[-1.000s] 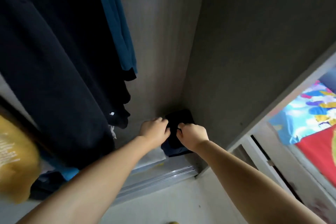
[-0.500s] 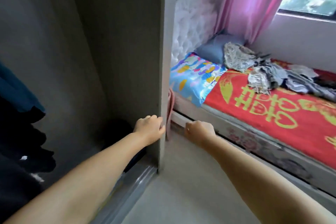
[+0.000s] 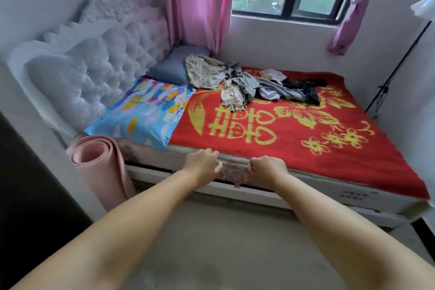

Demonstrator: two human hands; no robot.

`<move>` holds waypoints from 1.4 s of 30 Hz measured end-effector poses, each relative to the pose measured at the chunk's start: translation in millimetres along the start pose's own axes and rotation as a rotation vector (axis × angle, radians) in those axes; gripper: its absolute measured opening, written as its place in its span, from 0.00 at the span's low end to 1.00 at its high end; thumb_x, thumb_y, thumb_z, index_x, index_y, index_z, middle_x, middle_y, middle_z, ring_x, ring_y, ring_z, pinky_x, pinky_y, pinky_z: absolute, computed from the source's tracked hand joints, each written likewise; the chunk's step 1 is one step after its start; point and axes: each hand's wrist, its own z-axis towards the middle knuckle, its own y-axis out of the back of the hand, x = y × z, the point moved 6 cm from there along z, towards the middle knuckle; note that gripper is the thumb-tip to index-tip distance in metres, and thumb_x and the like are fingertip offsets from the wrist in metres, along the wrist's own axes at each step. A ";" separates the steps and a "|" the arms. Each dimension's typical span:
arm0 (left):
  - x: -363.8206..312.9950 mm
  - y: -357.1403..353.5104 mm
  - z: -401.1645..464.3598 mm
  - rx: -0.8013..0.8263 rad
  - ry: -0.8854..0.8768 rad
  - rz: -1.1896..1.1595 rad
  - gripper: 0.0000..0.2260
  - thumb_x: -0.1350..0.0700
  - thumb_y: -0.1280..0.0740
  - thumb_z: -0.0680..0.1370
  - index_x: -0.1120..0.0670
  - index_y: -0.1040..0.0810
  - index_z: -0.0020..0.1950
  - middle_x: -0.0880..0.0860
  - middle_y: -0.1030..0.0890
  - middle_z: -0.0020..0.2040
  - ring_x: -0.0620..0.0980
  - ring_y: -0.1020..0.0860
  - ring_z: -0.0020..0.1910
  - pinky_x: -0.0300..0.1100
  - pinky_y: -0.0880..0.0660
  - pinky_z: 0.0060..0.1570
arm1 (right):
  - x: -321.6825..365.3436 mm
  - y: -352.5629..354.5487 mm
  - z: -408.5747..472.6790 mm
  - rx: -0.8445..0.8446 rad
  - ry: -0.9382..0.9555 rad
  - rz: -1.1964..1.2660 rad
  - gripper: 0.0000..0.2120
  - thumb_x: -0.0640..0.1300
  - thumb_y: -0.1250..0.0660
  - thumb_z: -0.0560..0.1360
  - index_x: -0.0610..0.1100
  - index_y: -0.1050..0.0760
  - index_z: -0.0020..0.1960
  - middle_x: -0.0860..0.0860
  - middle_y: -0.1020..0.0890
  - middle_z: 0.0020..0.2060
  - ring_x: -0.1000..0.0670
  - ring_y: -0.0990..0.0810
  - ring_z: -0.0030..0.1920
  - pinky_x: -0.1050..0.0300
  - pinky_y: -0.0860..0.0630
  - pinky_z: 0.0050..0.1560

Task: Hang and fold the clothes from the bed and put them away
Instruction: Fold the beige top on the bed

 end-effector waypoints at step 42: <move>82.3 -191.2 630.4 0.393 0.009 -0.016 0.15 0.50 0.46 0.81 0.54 0.28 0.63 0.53 0.23 0.55 0.53 0.24 0.51 0.46 0.28 0.39 | -279.9 -143.9 541.8 0.362 -0.185 0.208 0.14 0.44 0.48 0.80 0.47 0.40 0.35 0.49 0.23 0.41 0.45 0.25 0.42 0.56 0.32 0.38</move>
